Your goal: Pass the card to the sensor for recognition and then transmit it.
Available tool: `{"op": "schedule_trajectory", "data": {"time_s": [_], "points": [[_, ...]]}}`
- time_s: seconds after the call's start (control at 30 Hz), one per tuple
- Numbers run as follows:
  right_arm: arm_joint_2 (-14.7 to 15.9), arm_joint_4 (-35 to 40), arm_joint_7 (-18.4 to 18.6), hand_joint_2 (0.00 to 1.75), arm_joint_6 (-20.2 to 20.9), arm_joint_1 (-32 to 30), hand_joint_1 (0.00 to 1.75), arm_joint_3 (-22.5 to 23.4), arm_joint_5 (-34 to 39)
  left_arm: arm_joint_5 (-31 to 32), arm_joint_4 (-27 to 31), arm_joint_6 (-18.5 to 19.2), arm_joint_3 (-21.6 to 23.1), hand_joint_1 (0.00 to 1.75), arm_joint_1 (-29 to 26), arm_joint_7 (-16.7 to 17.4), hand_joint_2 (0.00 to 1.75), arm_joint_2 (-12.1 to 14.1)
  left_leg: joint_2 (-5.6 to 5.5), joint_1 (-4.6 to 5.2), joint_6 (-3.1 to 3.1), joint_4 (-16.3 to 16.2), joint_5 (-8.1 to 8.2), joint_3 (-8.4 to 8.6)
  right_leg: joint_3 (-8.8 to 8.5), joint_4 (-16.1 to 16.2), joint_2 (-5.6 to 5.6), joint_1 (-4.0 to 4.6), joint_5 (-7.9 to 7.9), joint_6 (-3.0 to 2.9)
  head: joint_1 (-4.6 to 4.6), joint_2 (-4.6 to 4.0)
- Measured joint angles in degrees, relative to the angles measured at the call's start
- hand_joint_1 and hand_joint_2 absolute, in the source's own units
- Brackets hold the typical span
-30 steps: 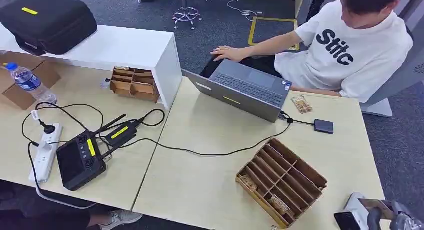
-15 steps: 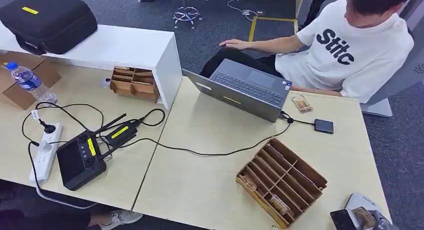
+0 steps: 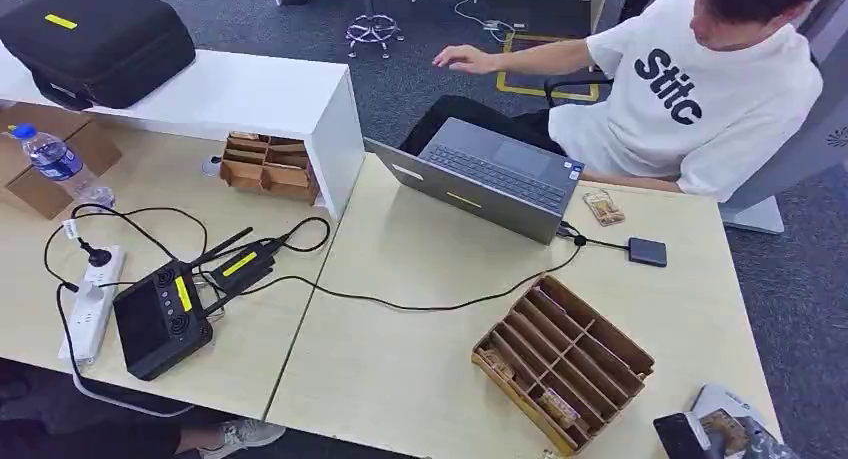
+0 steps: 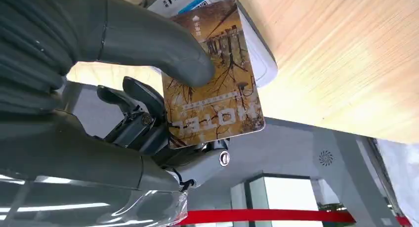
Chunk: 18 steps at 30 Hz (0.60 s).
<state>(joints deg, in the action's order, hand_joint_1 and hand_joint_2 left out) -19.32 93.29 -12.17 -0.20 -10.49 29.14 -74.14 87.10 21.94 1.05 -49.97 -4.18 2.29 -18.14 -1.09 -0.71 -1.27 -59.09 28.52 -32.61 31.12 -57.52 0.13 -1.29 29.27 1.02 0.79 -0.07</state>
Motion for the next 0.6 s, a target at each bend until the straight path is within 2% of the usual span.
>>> {"op": "schedule_trajectory", "data": {"time_s": [0.2, 0.37, 0.5, 0.6], "points": [[0.00, 0.20, -0.61, 1.75, -1.20, 0.00, 1.75, -0.20, 0.11, 0.22, 0.00, -0.11, -0.52, 0.00, -0.04, -0.13, 1.75, 0.00, 0.00, 0.00, 0.00, 0.00, 0.00, 0.01, 0.01, 0.00, 0.00, 0.00, 0.00, 0.00, 0.00, 0.00], [0.00, 3.85, -1.01, 1.75, -2.63, -0.79, 1.75, -2.23, 1.22, 0.24, -0.02, -0.76, -1.24, 0.00, -0.12, -0.20, 1.75, -0.06, 0.01, 0.01, 0.00, -0.01, 0.00, 0.01, 0.03, 0.00, 0.02, -0.01, 0.00, 0.00, -0.02, 0.00], [-0.26, 11.53, -1.25, 1.75, -6.90, -3.46, 1.75, -5.85, -0.92, -0.04, -0.02, -1.99, -1.62, 0.00, -0.19, -0.15, 1.75, -0.09, 0.00, 0.01, -0.01, 0.00, 0.01, -0.02, 0.06, 0.00, 0.01, -0.01, 0.00, -0.01, 0.00, 0.00], [-0.20, 20.05, -0.75, 1.75, -7.87, -5.53, 1.75, -10.48, -0.37, -0.35, -0.07, -2.60, -1.88, 0.00, -0.24, 0.13, 1.75, -0.11, 0.07, 0.00, -0.01, 0.01, 0.02, -0.02, 0.09, 0.00, 0.07, 0.00, 0.02, -0.02, 0.02, 0.00]]}}
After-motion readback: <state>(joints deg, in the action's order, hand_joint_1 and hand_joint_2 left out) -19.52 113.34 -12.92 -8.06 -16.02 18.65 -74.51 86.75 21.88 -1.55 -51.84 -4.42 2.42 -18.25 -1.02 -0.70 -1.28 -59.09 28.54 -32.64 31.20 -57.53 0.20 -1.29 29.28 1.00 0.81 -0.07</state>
